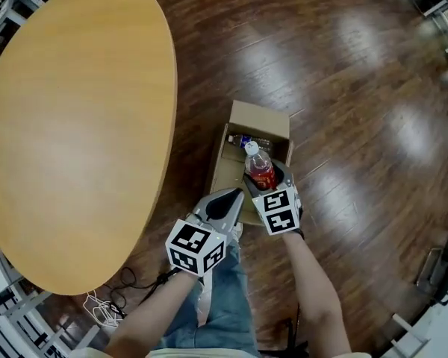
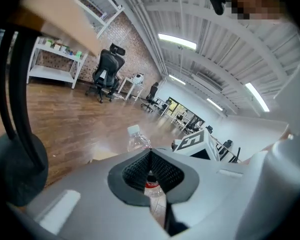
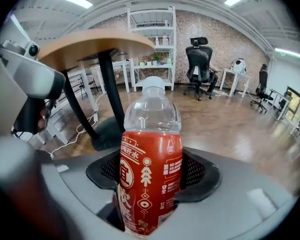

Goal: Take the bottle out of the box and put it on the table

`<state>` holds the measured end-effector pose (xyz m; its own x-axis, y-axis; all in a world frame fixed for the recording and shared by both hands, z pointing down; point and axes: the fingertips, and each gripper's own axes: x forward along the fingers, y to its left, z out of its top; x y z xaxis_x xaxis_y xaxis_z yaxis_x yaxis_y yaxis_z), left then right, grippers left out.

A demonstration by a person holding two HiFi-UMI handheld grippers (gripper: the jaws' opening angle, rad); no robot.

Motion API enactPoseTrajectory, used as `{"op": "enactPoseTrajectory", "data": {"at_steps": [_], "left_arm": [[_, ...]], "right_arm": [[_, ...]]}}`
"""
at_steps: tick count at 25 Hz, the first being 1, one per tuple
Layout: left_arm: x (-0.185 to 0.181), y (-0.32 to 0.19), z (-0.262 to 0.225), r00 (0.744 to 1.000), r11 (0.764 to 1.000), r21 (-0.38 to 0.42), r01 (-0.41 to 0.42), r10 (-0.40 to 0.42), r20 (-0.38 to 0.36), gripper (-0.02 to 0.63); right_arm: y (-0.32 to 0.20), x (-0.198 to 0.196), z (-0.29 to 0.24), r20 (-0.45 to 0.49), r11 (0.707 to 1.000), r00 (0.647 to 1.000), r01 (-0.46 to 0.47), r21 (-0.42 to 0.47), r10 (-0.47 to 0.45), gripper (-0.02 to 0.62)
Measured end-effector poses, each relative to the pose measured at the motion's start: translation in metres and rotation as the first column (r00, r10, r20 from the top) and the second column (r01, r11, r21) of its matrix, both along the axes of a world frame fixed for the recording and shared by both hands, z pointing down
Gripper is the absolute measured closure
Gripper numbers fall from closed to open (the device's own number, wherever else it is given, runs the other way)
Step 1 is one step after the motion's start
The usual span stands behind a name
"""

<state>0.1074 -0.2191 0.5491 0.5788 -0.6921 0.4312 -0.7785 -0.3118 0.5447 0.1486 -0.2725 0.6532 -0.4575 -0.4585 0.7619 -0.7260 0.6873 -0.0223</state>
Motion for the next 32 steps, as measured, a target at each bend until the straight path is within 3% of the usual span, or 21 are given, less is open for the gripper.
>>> {"op": "enactPoseTrajectory", "data": {"at_steps": [10, 15, 24, 32], "left_arm": [[-0.020, 0.017, -0.145, 0.991, 0.984, 0.173, 0.050, -0.028, -0.130, 0.609], [-0.048, 0.032, -0.211, 0.986, 0.964, 0.241, 0.114, -0.079, -0.148, 0.609], [-0.126, 0.076, -0.277, 0.965, 0.891, 0.376, 0.254, -0.204, -0.166, 0.609], [-0.236, 0.140, -0.282, 0.903, 0.819, 0.383, 0.427, -0.410, -0.131, 0.609]], "right_arm": [[-0.008, -0.025, -0.193, 0.110, 0.965, 0.993, -0.076, 0.251, 0.049, 0.298], [0.010, -0.041, -0.275, 0.162, 0.937, 0.985, -0.104, 0.332, 0.052, 0.298], [0.060, -0.123, -0.366, 0.282, 0.887, 0.956, -0.066, 0.457, -0.074, 0.296], [0.110, -0.239, -0.381, 0.359, 0.876, 0.903, 0.039, 0.481, -0.237, 0.295]]}}
